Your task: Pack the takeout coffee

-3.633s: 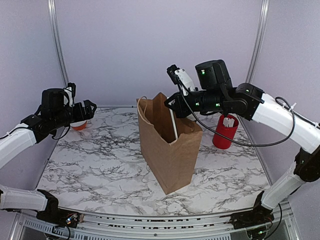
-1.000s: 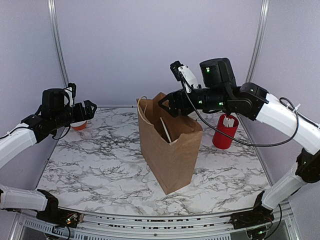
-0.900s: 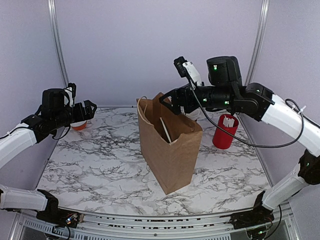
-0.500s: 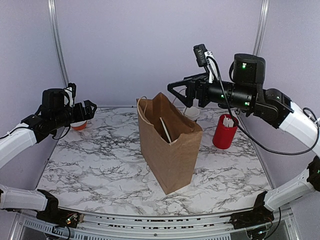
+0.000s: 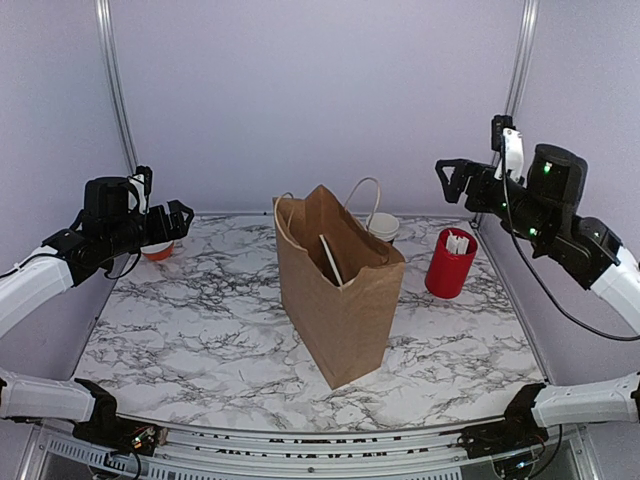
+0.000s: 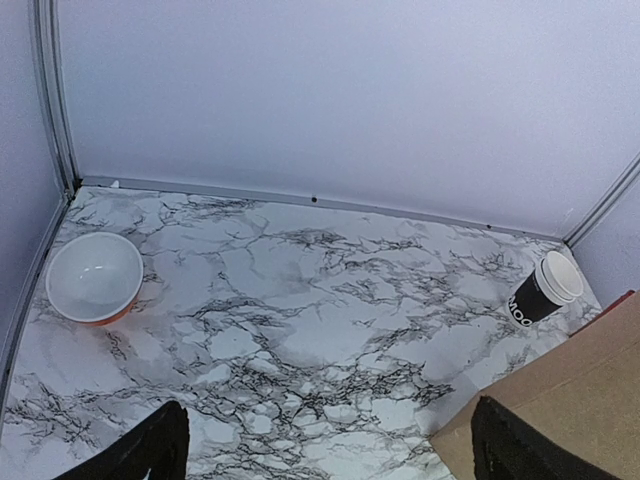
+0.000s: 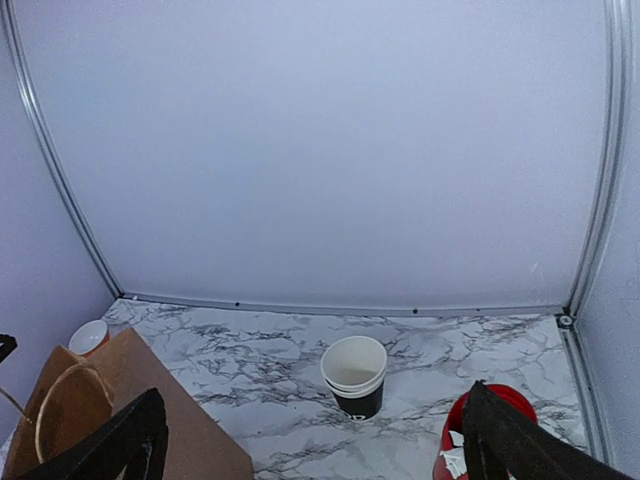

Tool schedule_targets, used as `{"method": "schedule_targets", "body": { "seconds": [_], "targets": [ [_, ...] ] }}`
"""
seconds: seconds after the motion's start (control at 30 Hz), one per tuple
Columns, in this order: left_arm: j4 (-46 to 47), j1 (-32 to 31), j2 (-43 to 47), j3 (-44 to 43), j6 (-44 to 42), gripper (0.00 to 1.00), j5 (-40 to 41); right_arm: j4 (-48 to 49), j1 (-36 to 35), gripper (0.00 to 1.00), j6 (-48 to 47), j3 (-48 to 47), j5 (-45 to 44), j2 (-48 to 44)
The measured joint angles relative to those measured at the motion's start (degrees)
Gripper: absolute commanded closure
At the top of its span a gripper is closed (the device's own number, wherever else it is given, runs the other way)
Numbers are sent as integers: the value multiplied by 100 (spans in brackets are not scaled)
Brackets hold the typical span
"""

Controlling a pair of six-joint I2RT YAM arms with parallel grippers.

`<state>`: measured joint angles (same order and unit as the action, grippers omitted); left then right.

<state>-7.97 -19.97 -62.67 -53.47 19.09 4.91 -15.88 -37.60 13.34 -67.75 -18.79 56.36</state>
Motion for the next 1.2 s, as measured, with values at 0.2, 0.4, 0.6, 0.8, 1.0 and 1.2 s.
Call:
{"method": "schedule_targets", "body": {
  "seconds": [0.2, 0.4, 0.6, 0.8, 1.0, 1.2],
  "targets": [
    [0, 0, 0, 0, 2, 1, -2, 94, 828, 0, 68, 848, -127, -234],
    [0, 0, 0, 0, 2, 1, -2, 175, 1508, 0, 166, 2131, -31, -417],
    [0, 0, 0, 0, 2, 1, -2, 551, 1974, 4, 136, 2933, 173, -566],
    [0, 0, 0, 2, 2, 1, -2, 1285, 2024, 0, -33, 3928, 444, -546],
    [0, 0, 0, 2, 2, 1, -13, 1685, 2039, 0, -299, 4113, 446, -400],
    [0, 0, 2, 4, 4, 1, -44, 2420, 2131, 0, -645, 4435, 385, 20]
  ]
}}
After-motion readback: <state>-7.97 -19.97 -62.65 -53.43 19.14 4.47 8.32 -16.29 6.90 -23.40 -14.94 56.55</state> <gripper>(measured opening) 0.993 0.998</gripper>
